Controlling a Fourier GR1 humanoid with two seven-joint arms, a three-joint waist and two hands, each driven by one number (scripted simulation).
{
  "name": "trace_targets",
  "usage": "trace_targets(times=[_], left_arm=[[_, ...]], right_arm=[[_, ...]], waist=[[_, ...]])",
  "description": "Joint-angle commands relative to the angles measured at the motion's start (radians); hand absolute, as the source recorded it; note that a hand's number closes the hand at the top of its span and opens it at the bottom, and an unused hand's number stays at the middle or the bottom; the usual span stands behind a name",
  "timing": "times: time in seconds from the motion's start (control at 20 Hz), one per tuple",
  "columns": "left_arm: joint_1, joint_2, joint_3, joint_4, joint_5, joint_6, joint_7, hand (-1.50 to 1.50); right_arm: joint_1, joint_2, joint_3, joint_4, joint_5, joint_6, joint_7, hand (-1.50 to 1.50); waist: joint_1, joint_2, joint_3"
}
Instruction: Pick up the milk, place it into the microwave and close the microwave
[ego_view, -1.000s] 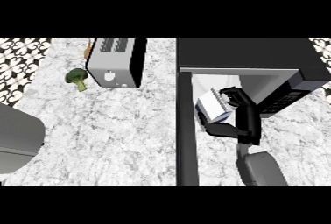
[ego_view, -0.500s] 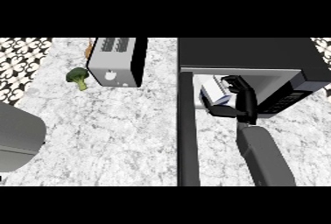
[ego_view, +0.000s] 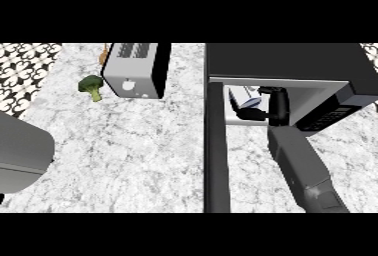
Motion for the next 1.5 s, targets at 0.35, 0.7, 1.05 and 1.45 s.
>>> trace_targets(times=[0.35, 0.7, 1.05, 1.45], left_arm=[[-0.032, 0.008, 0.011, 0.041, 0.005, -0.022, 0.015, -1.5], [-0.07, 0.032, 0.029, 0.07, -0.003, -0.05, -0.022, -1.5], [-0.087, 0.007, 0.007, 0.098, -0.041, -0.042, -0.033, -1.5], [-0.11, -0.012, -0.045, 0.068, -0.067, -0.029, 0.009, -1.5]], right_arm=[[-0.198, -0.044, 0.058, 0.227, 0.178, -0.319, -0.035, 1.5], [-0.246, -0.064, 0.014, 0.304, 0.183, -0.49, -0.008, 1.5], [-0.241, -0.15, -0.046, 0.332, 0.143, -0.426, -0.003, 1.5], [-0.22, -0.173, -0.055, 0.373, 0.152, -0.433, -0.005, 1.5]], waist=[[0.02, 0.007, 0.0], [0.046, 0.021, 0.001], [0.053, 0.027, 0.002], [0.076, 0.041, 0.005]])
